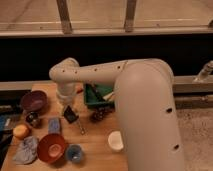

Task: Wipe red bowl with eraser

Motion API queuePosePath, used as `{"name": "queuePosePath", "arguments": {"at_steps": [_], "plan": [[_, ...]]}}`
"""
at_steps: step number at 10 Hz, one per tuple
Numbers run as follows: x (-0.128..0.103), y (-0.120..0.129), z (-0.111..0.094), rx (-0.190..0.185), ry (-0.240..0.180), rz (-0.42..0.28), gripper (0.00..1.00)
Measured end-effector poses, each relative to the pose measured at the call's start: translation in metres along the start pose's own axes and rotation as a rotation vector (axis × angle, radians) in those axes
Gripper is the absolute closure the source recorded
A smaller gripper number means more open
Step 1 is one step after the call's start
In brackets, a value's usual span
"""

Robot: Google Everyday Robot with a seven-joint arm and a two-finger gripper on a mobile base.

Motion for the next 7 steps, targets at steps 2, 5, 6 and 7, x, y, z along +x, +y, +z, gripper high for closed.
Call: {"name": "queuePosePath", "arguments": {"at_steps": [2, 5, 6, 7], "plan": [[-0.001, 0.0, 0.001, -0.004, 0.0, -0.006, 1.0], [-0.009, 0.019, 0.006, -0.016, 0.016, -0.07, 1.0], [-0.008, 0.033, 0.006, -0.017, 0.016, -0.087, 1.0], [-0.004, 0.049, 0.008, -0.018, 0.018, -0.1, 1.0]]}}
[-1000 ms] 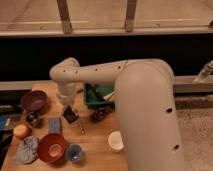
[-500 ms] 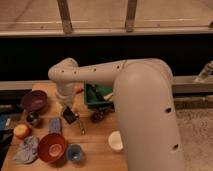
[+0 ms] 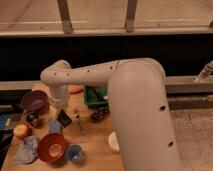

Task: Wipe red bowl with eraser

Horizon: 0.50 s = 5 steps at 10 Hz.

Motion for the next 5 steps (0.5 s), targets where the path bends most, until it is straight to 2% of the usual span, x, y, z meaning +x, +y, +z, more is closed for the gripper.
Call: {"name": "queuePosePath", "arguments": {"at_steps": [2, 3, 5], "plan": [[0.003, 0.039, 0.003, -0.008, -0.01, -0.037, 1.0], [0.004, 0.05, 0.005, -0.014, -0.011, -0.051, 1.0], [0.004, 0.081, 0.013, -0.053, -0.022, -0.101, 1.0]]}}
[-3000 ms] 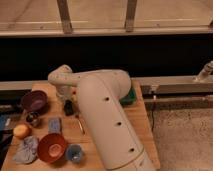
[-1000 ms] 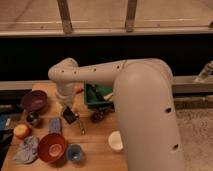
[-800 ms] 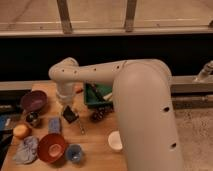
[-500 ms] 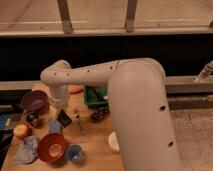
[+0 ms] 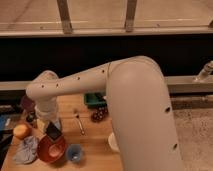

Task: Wipe red bowl with eraser

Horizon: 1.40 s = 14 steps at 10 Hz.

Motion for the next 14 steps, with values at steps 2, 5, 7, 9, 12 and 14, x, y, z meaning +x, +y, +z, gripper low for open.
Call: {"name": "queuePosePath", "arguments": {"at_steps": [2, 5, 7, 9, 12, 14], "plan": [[0.0, 0.005, 0.002, -0.006, 0.003, -0.014, 1.0], [-0.001, 0.005, 0.002, -0.006, 0.003, -0.014, 1.0], [-0.001, 0.003, 0.004, -0.002, 0.021, -0.02, 1.0], [0.003, 0.013, 0.01, 0.005, 0.052, -0.032, 1.0], [0.009, 0.043, 0.021, 0.006, 0.088, -0.052, 1.0], [0.012, 0.053, 0.029, -0.007, 0.096, -0.062, 1.0]]}}
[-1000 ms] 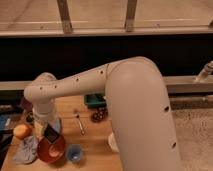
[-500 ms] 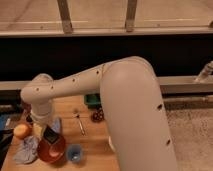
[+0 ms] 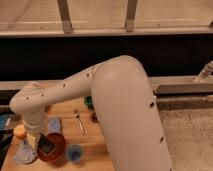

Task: Wipe red bowl with eraser

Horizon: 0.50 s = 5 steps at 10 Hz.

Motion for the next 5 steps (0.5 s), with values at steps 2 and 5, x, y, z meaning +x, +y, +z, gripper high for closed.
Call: {"name": "queuePosePath", "arguments": {"at_steps": [2, 5], "plan": [[0.0, 0.004, 0.017, -0.016, 0.015, -0.004, 1.0], [0.016, -0.007, 0.026, -0.023, 0.028, 0.043, 1.0]]}}
